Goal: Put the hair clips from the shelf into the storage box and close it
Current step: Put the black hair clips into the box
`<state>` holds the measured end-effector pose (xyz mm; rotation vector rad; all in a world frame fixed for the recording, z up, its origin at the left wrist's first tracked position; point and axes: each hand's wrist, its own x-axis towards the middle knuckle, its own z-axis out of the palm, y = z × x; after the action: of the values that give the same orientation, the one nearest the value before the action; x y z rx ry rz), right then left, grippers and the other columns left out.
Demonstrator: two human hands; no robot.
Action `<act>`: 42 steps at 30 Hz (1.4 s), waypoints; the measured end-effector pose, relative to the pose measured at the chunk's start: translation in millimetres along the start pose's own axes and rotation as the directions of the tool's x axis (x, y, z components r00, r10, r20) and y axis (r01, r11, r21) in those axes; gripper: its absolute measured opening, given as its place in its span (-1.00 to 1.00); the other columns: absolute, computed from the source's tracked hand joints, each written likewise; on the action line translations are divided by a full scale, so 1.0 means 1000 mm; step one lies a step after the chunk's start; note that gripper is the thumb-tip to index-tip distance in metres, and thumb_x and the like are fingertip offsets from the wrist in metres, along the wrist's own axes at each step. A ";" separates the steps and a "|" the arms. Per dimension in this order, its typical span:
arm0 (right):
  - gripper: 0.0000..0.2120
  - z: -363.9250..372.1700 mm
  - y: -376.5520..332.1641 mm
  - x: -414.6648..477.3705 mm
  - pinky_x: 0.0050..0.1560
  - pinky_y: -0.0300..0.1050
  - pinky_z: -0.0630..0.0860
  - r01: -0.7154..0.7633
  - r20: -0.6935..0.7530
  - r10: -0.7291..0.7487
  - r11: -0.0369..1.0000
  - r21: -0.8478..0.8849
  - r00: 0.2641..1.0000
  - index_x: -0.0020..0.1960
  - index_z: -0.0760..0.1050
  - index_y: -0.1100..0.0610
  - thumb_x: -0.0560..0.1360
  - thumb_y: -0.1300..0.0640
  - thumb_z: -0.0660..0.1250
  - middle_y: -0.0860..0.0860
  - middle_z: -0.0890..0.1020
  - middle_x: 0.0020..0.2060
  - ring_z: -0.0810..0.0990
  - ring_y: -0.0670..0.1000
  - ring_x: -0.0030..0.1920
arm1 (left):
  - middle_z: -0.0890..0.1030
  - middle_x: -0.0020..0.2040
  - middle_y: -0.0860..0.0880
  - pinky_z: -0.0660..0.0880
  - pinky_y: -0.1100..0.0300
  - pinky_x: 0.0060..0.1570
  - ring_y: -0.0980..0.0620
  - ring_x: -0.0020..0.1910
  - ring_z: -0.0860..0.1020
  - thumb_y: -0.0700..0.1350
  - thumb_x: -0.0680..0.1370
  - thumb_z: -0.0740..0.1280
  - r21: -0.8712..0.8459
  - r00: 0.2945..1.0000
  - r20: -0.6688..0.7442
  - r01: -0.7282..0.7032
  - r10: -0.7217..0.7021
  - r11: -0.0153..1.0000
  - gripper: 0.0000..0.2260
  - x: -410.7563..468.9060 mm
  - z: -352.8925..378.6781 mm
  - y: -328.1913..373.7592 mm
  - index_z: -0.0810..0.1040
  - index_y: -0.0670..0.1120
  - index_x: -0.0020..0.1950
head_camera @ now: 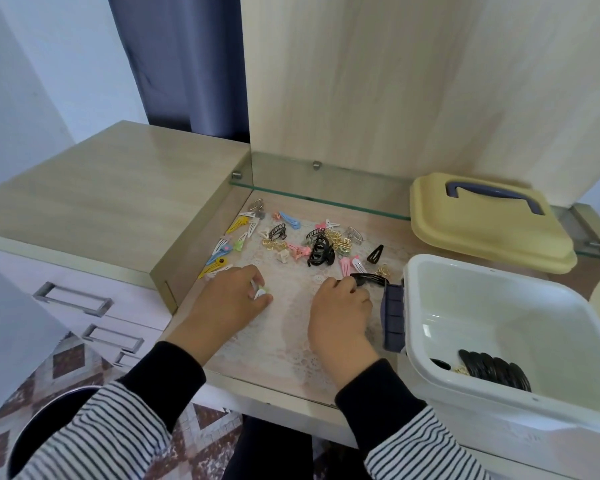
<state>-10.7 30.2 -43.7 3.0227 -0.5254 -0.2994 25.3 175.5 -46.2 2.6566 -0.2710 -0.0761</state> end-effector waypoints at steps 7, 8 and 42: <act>-0.56 -0.002 0.002 0.001 0.11 -0.01 0.36 -0.001 0.019 0.002 1.000 -0.024 1.000 0.29 0.26 0.28 0.48 0.21 0.32 0.20 0.38 0.18 0.42 0.20 0.15 | 0.61 -0.11 0.05 0.43 0.21 -0.14 0.09 -0.13 0.52 0.00 0.52 0.35 -0.045 1.000 0.012 0.029 -0.028 0.999 -0.82 0.003 -0.001 0.001 0.57 0.01 0.09; -0.57 -0.002 0.002 0.000 0.10 -0.01 0.37 0.009 0.014 -0.009 1.000 -0.029 1.000 0.28 0.27 0.29 0.49 0.21 0.30 0.20 0.38 0.18 0.43 0.21 0.15 | 0.61 -0.12 0.07 0.42 0.25 -0.17 0.10 -0.15 0.51 -0.01 0.52 0.34 -0.075 0.999 0.018 0.036 -0.034 0.997 -0.83 0.004 -0.001 0.001 0.57 0.02 0.09; -0.92 -0.143 0.190 -0.001 -0.37 -0.33 0.43 0.294 -0.288 -0.127 0.684 0.667 0.949 -0.13 0.59 0.12 0.50 0.22 0.32 0.05 0.68 -0.27 0.59 -0.14 -0.37 | 0.69 -0.09 -0.06 0.60 0.30 -0.15 0.09 -0.22 0.64 -0.19 0.55 0.34 -0.876 0.957 0.171 0.039 0.234 0.481 -0.90 0.015 -0.038 0.180 0.61 -0.05 0.02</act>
<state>-45.3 -144.8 114.1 3.8049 -0.3084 0.3282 11.7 32.1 69.9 1.5624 -0.3524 -0.4284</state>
